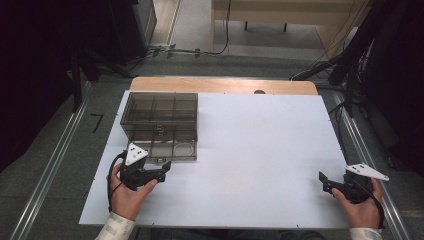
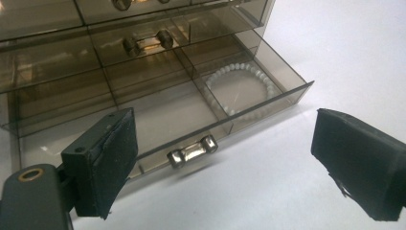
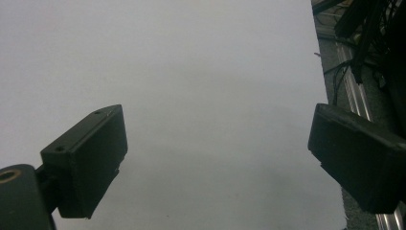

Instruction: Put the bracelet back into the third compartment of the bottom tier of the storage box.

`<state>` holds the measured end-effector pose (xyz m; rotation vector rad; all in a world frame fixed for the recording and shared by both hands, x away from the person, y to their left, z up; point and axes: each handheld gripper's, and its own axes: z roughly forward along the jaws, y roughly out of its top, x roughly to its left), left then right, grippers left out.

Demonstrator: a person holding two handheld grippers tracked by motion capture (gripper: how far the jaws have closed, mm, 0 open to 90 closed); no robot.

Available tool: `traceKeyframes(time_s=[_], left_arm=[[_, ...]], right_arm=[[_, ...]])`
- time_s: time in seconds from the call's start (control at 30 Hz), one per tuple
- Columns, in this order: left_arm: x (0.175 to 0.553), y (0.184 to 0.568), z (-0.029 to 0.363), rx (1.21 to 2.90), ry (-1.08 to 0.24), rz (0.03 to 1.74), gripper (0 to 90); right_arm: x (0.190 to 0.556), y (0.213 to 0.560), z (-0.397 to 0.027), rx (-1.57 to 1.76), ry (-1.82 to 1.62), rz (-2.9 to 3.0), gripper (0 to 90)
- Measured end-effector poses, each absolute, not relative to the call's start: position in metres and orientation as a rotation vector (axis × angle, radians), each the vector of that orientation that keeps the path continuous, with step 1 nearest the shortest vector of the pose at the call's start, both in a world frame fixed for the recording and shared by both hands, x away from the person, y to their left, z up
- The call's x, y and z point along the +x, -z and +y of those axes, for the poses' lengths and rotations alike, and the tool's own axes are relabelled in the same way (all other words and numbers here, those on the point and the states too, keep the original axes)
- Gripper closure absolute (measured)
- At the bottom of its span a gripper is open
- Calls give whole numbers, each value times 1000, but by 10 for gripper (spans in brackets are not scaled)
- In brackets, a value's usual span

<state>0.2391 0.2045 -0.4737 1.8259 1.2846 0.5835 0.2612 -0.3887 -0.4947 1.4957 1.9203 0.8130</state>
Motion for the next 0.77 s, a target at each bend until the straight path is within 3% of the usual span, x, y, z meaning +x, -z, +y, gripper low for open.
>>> traceKeyframes(time_s=[0.77], left_arm=[[211,486,250,1796,-609,1401,72]], right_arm=[[261,495,-388,1496,-811,1921,46]])
